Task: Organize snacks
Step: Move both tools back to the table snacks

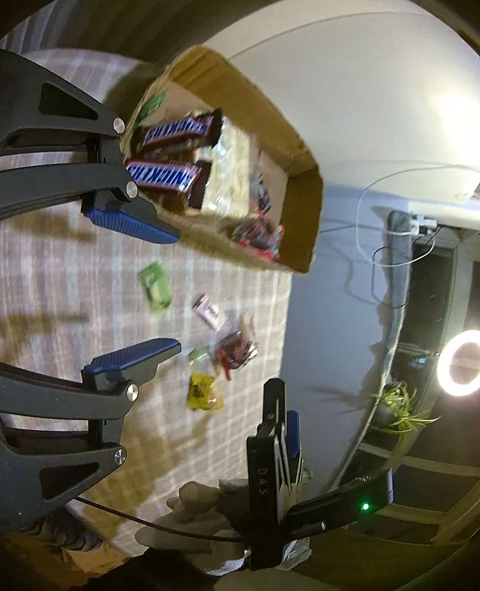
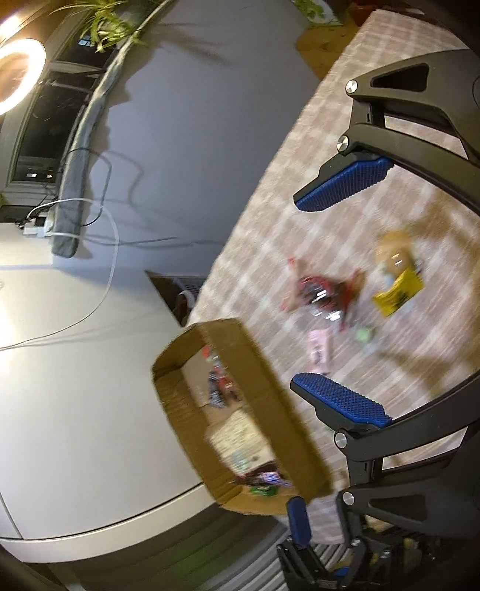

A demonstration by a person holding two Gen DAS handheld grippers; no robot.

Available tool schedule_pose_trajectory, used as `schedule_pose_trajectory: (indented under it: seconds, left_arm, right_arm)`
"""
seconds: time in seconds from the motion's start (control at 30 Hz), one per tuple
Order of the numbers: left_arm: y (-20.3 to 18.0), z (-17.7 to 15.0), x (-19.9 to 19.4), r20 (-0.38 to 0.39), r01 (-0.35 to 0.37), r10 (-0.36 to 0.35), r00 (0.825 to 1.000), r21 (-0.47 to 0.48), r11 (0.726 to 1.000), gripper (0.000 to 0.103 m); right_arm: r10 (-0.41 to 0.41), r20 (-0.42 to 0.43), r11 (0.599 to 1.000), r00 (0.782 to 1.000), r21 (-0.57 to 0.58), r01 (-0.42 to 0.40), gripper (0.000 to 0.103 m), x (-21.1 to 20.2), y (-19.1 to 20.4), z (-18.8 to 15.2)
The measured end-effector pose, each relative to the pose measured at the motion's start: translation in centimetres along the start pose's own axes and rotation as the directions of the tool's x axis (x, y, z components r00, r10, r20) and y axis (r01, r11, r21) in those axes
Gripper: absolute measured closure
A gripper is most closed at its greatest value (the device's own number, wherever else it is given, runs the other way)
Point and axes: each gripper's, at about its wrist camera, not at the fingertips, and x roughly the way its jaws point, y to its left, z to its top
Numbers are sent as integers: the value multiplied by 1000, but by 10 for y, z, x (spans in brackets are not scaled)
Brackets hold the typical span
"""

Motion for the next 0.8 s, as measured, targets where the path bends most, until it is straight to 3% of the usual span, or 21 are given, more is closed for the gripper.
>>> schedule_pose_trajectory:
  seconds: [0.2, 0.47, 0.8]
  left_arm:
    - [-4, -12, 11, -49, 7, -8, 999, -24, 1000, 54]
    - [-6, -15, 36, -107, -32, 30, 994, -14, 999, 54]
    - [-10, -10, 68, -151, -46, 52, 987, 41, 998, 54]
  right_arm:
    - [28, -42, 999, 999, -16, -29, 13, 1, -9, -32]
    - [80, -110, 992, 991, -84, -90, 35, 19, 0, -57]
    - [108, -125, 991, 986, -67, -117, 43, 35, -6, -65]
